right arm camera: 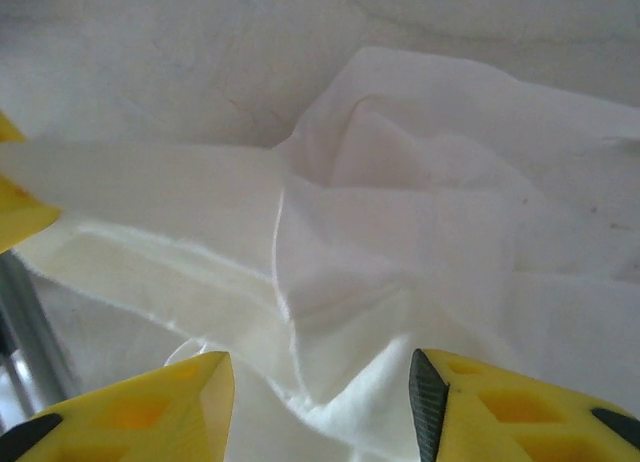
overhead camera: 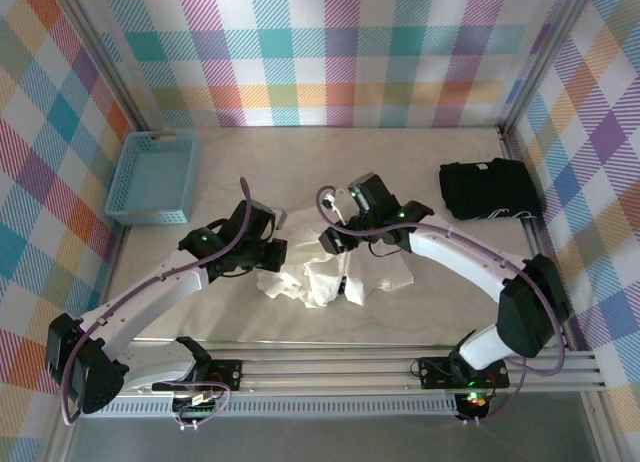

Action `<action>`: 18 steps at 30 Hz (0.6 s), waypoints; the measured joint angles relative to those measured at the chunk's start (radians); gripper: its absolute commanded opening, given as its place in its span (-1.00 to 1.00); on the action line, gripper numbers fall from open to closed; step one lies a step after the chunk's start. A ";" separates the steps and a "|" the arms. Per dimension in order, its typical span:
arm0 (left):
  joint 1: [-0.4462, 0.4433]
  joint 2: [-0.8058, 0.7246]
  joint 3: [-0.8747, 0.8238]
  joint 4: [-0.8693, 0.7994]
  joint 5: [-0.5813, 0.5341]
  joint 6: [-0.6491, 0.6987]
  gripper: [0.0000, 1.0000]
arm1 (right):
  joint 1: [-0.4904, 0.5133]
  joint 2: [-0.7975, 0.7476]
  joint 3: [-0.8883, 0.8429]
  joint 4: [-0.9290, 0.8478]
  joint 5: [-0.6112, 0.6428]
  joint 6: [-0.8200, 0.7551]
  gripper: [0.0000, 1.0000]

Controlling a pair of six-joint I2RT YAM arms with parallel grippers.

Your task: Fold the inside-out t-shirt

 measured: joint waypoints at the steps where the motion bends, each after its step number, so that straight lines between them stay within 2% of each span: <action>1: 0.000 0.000 0.000 0.000 0.000 0.000 -1.00 | 0.005 0.012 0.010 0.002 0.009 -0.007 0.02; 8: 0.000 0.000 0.000 0.004 0.009 0.000 -1.00 | 0.039 0.066 0.056 -0.002 0.103 -0.054 0.03; 10: 0.000 0.000 0.000 0.008 0.012 0.000 -1.00 | 0.044 0.073 0.058 -0.002 0.117 -0.065 -0.02; 12: 0.000 0.000 0.000 0.016 0.016 0.000 -1.00 | 0.050 0.076 0.058 -0.002 0.128 -0.072 -0.15; 18: 0.000 -0.002 -0.005 0.024 0.015 0.000 -1.00 | 0.050 0.076 0.060 0.003 0.154 -0.072 -0.81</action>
